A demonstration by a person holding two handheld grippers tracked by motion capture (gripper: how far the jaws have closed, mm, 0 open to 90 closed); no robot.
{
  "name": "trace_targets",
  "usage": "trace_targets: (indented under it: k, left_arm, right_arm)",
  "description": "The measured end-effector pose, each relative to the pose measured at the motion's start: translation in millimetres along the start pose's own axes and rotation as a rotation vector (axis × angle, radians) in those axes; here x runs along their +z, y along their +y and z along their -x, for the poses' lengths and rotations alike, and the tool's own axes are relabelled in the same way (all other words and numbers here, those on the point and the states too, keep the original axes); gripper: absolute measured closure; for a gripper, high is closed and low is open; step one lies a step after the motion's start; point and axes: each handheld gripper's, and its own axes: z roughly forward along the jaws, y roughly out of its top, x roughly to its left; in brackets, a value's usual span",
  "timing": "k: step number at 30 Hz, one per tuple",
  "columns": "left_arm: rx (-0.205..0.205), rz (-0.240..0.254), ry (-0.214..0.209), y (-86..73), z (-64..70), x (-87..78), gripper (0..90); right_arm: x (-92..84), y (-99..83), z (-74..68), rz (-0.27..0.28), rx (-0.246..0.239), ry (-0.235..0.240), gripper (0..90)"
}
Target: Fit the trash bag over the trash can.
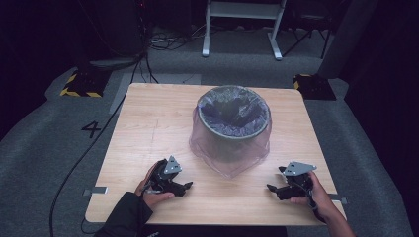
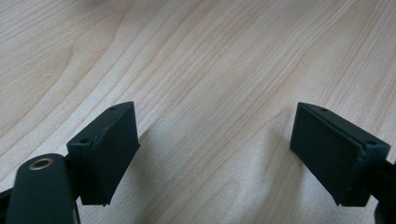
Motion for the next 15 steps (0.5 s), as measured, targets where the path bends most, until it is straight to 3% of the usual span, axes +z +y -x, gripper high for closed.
trace_targets:
  k: [9, 15]
  left_arm:
    - [0.0, 0.0, 0.0, 0.0, 0.0, 0.0, 14.8]
    - [0.0, 0.001, 0.0, 0.0, 0.0, 0.1, 14.8]
  right_arm:
    - [-2.4, -9.4, 1.7, 0.022, 0.031, 0.001, 16.5]
    - [-4.4, -21.1, 6.4, 0.062, 0.107, 0.025, 15.8]
